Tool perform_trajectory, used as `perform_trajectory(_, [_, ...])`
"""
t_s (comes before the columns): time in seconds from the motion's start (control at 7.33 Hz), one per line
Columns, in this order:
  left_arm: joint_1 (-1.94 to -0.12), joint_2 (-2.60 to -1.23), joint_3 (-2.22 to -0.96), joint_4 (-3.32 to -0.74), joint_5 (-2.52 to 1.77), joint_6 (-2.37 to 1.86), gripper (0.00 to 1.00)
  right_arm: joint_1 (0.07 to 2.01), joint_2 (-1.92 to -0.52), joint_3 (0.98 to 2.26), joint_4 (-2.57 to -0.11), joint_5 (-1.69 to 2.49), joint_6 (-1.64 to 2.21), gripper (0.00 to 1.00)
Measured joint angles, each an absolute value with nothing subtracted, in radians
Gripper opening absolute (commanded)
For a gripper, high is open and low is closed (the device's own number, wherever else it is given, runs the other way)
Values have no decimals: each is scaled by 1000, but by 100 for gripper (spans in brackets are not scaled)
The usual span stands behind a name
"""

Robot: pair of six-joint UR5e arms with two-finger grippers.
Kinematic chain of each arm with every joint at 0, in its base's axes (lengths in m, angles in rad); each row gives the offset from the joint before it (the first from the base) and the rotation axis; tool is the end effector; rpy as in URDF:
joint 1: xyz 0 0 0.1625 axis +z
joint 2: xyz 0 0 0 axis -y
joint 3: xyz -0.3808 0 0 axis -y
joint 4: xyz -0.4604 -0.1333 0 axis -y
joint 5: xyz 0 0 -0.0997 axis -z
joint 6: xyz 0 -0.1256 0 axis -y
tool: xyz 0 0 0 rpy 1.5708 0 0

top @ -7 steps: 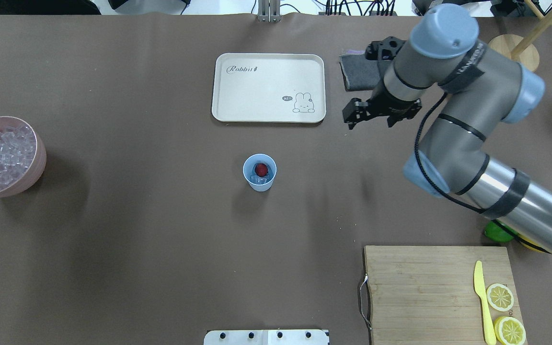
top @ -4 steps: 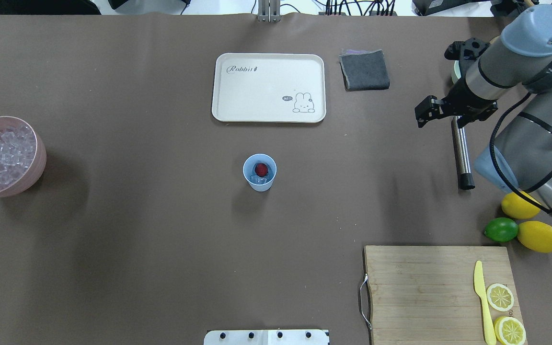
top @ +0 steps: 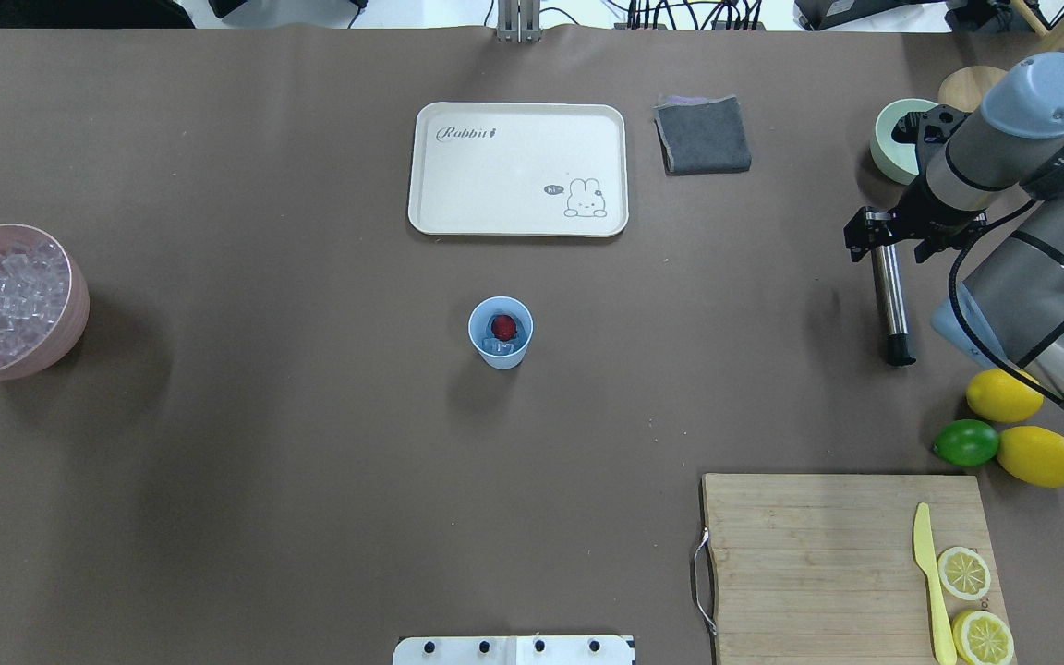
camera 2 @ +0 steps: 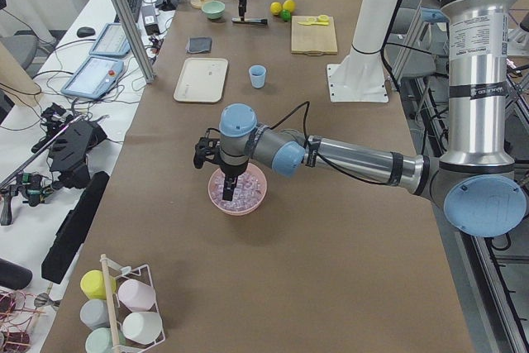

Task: Mash ice and strawberries in cup
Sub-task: 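Move the right gripper toward the steel muddler, then grasp the steel muddler near its top with the right gripper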

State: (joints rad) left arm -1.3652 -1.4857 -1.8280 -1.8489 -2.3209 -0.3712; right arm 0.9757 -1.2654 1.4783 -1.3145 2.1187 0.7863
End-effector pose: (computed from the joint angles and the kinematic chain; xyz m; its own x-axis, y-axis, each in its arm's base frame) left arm 0.0658 -0.5491 0.5024 0.6777 0.0901 -0.7298 0.0665 0.9809 0.1829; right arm -0.3373 -0.6193 0.4789 0.7600 0.0469 0.6483 -0.0536 0.9985 -0.0094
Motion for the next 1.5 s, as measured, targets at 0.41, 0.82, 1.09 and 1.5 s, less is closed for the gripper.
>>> perform_trajectory(0.41, [-1368, -1488, -1839, -1847, -2321, -371, 98, 981, -1254, 1401, -1263, 2111, 772, 41])
perform_trajectory(0.82, [-1383, -1487, -1863, -1839, -2321, -371, 98, 981, -1250, 1374, -1261, 2112, 773, 0])
perform_trajectory(1.09, [-1390, -1485, -1873, -1836, -2321, -371, 98, 995, -1235, 1374, -1262, 2128, 773, 0])
perform_trajectory(1.5, [-1392, -1485, -1875, -1836, -2323, -369, 98, 1027, -1218, 1573, -1259, 2178, 781, 0])
